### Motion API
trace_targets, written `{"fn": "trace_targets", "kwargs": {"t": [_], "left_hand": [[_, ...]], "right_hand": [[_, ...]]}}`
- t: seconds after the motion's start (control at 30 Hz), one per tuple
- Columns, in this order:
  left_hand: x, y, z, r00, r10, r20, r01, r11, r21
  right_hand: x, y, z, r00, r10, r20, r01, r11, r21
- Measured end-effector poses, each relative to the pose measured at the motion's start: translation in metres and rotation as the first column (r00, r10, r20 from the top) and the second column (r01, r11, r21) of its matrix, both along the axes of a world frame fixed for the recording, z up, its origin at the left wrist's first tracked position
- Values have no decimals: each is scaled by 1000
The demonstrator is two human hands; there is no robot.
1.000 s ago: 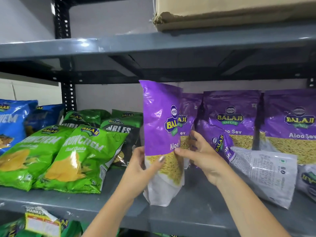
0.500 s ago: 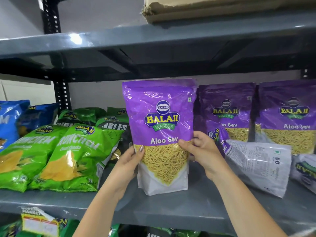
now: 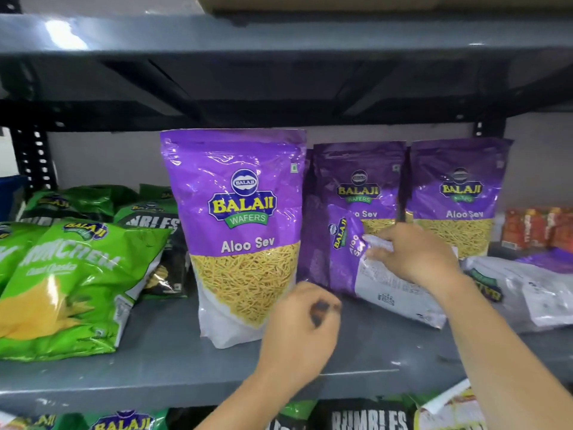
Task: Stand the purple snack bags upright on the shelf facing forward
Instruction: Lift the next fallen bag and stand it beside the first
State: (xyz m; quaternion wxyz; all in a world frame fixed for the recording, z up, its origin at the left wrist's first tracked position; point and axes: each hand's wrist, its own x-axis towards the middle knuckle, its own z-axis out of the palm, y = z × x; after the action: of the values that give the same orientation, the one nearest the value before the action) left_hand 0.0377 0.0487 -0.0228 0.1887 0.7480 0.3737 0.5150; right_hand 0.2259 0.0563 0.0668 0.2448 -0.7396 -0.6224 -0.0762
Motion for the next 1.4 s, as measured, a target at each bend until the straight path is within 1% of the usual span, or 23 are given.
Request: {"fn": "trace_targets", "kwargs": {"t": [0.03, 0.07, 0.1, 0.13, 0.17, 0.23, 0.3, 0.37, 0.4, 0.47, 0.53, 0.6, 0.67, 0.73, 0.83, 0.93, 1.0, 1.1, 1.13, 1.2, 1.3, 1.33, 1.4], "left_hand": [[14, 7, 2, 998, -49, 45, 56, 985, -166], [28, 15, 6, 985, -84, 150, 130, 934, -331], [40, 23, 10, 956, -87, 279, 216, 855, -472], [51, 32, 14, 919, -53, 391, 285, 775, -564], [61, 41, 17, 883, -2, 469, 327, 719, -613], [77, 62, 19, 844, 74, 531, 349, 677, -648], [90, 73, 23, 841, 56, 539, 368, 671, -644], [98, 80, 27, 833, 6, 553, 391, 702, -596], [102, 80, 30, 818, 5, 575, 375, 753, -540], [107, 76, 36, 773, 51, 632, 298, 851, -433], [110, 66, 41, 736, 99, 669, 178, 926, -333], [114, 54, 46, 749, 105, 654, 66, 970, -233], [118, 42, 51, 732, 62, 679, 53, 988, -146], [120, 35, 54, 729, 21, 684, 64, 993, -98], [115, 42, 45, 787, 40, 615, -35, 999, -20], [108, 54, 41, 766, 88, 636, -101, 995, -15], [106, 57, 42, 792, 100, 602, -99, 994, -35], [102, 47, 46, 891, 71, 448, -77, 997, -6], [101, 40, 46, 917, 60, 394, -82, 996, 39], [98, 25, 43, 949, 98, 299, -164, 966, 201], [101, 12, 19, 946, 301, 119, -321, 828, 459], [102, 12, 12, 931, 356, 77, -346, 801, 488], [102, 12, 7, 927, 374, 30, -345, 819, 459]], "right_hand": [[3, 0, -3, 999, 6, -43, -2, 996, 91], [8, 0, -5, 997, 10, -74, 3, 985, 171], [12, 1, -8, 994, 25, -105, 2, 969, 246], [18, 1, -11, 989, 48, -141, -1, 949, 315], [24, 0, -13, 978, 85, -191, -5, 924, 384], [39, 1, -16, 914, 208, -349, 2, 857, 515], [53, 3, -19, 777, 386, -497, 14, 779, 626], [58, 3, -25, 616, 533, -580, 12, 730, 684], [59, 3, -30, 535, 571, -622, 28, 724, 689], [59, 8, -42, 366, 584, -724, 74, 758, 648], [57, 12, -49, 206, 600, -773, 106, 772, 627], [52, 17, -48, 97, 599, -795, 122, 786, 607], [48, 21, -45, 31, 579, -815, 143, 804, 577], [45, 23, -43, -4, 567, -824, 155, 814, 559], [45, 23, -44, -33, 571, -821, 151, 814, 560], [46, 24, -44, -97, 569, -817, 126, 821, 557], [48, 26, -42, -121, 535, -836, 104, 845, 525], [52, 29, -39, -144, 488, -861, 75, 873, 483], [55, 30, -39, -144, 470, -871, 68, 883, 465], [58, 34, -40, -127, 444, -887, 54, 896, 441], [57, 30, -37, -118, 395, -911, -27, 916, 401], [56, 28, -36, -115, 390, -913, -41, 917, 397], [54, 21, -36, -115, 399, -910, -40, 913, 406]]}}
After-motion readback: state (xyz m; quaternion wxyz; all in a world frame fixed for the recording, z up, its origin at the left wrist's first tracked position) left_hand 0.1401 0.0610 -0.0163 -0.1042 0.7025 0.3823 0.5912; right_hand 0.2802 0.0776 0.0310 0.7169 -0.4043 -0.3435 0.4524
